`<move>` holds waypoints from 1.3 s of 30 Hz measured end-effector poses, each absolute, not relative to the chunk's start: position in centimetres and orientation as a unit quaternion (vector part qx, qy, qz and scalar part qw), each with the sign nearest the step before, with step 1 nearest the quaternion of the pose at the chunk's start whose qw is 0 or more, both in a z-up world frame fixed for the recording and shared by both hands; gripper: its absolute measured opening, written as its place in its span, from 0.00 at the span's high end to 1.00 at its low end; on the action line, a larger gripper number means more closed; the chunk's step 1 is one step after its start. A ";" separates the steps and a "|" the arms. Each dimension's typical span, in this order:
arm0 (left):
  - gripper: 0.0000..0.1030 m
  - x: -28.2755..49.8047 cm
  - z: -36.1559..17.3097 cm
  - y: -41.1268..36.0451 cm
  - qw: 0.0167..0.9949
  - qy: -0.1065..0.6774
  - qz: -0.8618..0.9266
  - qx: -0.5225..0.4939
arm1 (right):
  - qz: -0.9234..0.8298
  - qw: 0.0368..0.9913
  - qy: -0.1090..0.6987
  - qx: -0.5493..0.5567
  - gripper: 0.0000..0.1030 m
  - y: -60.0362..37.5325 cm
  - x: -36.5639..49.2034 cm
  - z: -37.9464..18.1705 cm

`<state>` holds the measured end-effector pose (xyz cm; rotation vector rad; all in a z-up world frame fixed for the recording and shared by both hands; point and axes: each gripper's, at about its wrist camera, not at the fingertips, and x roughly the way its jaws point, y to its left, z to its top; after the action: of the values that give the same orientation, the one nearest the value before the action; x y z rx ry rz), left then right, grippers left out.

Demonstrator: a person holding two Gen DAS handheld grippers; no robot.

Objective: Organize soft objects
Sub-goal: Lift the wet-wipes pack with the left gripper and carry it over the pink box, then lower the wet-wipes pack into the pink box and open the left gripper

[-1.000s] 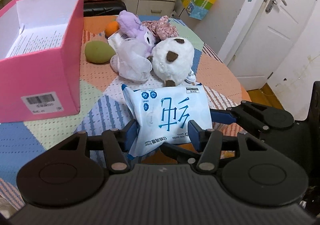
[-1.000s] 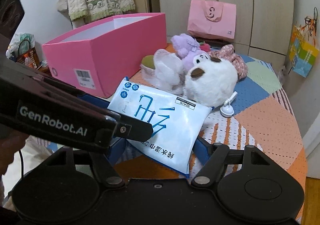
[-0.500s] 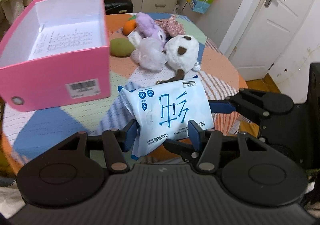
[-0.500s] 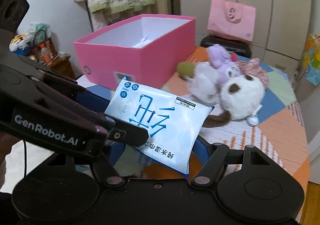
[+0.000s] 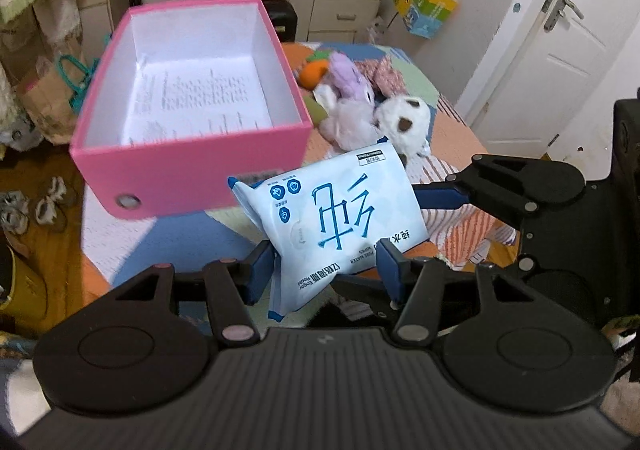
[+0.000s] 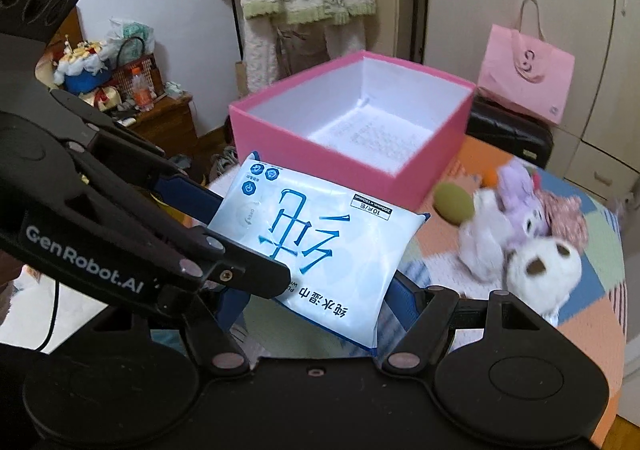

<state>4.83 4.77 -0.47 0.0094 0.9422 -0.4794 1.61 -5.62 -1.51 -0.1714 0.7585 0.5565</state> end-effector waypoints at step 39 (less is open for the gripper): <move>0.44 26.3 -1.8 10.3 0.897 0.398 -0.188 -0.039 | 0.229 0.896 0.363 -0.118 0.19 0.7 23.5 -2.5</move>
<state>26.32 10.33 -1.77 -0.0809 0.8251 -0.3902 23.53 0.69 -2.48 -0.2440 0.7526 0.4744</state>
